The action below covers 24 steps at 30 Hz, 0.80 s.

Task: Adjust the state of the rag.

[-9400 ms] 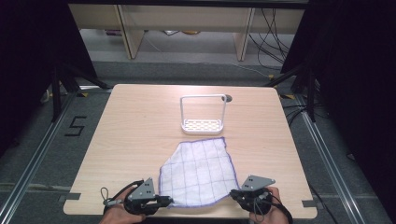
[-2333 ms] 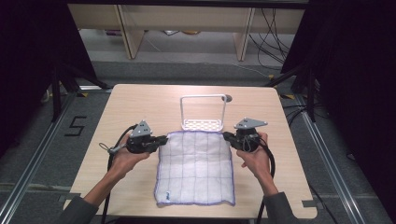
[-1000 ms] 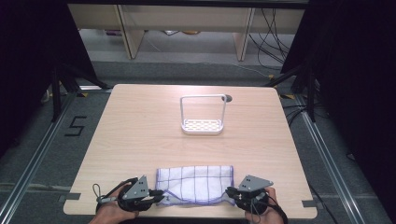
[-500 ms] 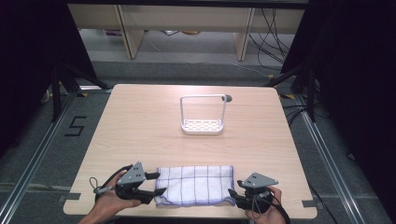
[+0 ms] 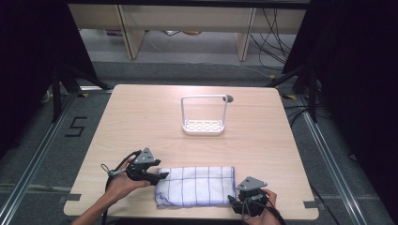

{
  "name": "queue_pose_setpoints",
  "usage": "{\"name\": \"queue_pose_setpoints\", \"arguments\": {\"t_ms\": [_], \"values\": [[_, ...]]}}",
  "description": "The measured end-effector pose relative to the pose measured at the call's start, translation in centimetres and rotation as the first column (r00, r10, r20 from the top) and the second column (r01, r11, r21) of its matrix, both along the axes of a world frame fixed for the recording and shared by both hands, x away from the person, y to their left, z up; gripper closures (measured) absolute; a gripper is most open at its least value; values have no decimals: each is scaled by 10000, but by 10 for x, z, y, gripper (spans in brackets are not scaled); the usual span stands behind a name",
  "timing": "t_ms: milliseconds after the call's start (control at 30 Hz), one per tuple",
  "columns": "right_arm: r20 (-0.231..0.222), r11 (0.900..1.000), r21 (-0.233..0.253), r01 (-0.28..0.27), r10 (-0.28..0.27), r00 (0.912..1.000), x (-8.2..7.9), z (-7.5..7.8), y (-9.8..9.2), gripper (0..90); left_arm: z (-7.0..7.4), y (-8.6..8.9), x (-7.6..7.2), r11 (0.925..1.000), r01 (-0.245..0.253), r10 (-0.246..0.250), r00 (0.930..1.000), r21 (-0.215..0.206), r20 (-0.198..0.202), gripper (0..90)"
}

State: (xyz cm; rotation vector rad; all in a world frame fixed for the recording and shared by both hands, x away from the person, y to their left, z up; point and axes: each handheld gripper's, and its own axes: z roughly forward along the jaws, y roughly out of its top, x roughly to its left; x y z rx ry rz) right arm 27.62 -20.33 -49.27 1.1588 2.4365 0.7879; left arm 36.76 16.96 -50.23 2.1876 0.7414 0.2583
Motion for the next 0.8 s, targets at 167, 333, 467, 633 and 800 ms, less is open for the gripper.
{"name": "queue_pose_setpoints", "arguments": {"t_ms": [167, 333, 467, 633, 800], "values": [[-33, 9988, 477, 125, -123, 9999, -6, 5, -1, 412, -5, -1, 0, 9997, 208, -205, 9995, 139, -241, 382], [-368, 9986, 477, 223, -205, 9991, -7, 0, 1, 398, -9, -5, -2, 9993, 317, -308, 9986, 213, -431, 382], [-461, 9991, 395, 165, -147, 9988, -6, -5, 2, 421, -9, -4, -2, 9982, 495, -488, 9986, 343, -212, 475], [-349, 9984, 542, 154, -135, 9993, -6, -8, 1, 447, -12, -5, -7, 9980, 623, -619, 9973, 89, -390, 651], [-489, 9950, 903, 425, -382, 9981, -10, -9, 0, 512, -11, -6, -10, 9959, 883, -878, 9959, 206, -226, 769]]}}
